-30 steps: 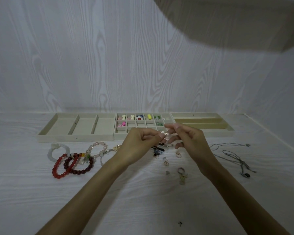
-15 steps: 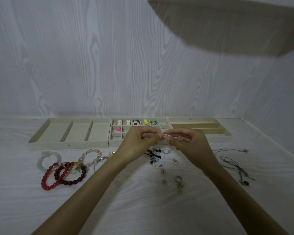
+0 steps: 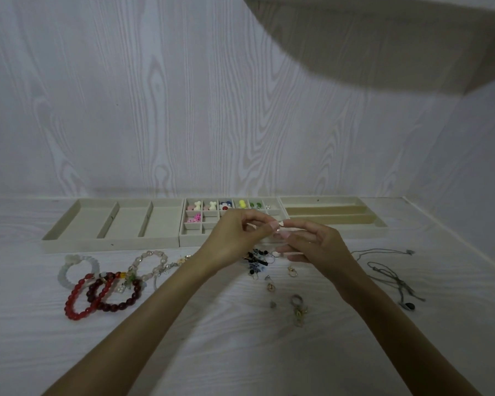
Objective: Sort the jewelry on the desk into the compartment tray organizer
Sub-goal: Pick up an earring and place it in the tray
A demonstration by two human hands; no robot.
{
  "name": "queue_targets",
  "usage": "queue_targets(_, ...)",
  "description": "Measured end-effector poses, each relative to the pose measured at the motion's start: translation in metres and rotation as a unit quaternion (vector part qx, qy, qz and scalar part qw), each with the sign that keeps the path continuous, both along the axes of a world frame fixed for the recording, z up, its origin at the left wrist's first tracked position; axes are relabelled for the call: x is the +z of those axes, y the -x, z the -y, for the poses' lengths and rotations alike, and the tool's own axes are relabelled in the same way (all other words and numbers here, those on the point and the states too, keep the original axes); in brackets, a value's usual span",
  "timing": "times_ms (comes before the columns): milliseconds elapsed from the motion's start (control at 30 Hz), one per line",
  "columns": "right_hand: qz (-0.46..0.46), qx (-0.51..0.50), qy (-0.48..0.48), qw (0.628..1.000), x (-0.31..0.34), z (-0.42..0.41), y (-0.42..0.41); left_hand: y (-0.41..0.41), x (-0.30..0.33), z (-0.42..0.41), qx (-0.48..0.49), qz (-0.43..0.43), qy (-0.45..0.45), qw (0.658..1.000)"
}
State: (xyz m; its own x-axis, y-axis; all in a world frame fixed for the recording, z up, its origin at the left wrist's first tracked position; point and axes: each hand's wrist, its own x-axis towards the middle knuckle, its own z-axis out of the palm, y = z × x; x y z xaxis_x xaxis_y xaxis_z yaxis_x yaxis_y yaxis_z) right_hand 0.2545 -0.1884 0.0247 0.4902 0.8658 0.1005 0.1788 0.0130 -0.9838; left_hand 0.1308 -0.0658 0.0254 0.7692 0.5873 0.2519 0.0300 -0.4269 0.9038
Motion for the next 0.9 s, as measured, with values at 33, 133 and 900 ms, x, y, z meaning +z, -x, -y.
queue_targets(33, 0.036, -0.020, -0.003, 0.999, 0.001, -0.001, -0.002, -0.001, 0.002, -0.002, 0.005, -0.017, -0.035, 0.999)
queue_targets(133, 0.133, -0.064, -0.035, 0.988, 0.003, -0.005, -0.011, -0.007, 0.007, -0.006, 0.015, -0.061, -0.102, 0.993)
queue_targets(900, 0.490, -0.017, 0.168, 0.855, -0.012, -0.139, -0.138, -0.114, -0.022, -0.130, -0.005, -0.259, -0.355, 0.898)
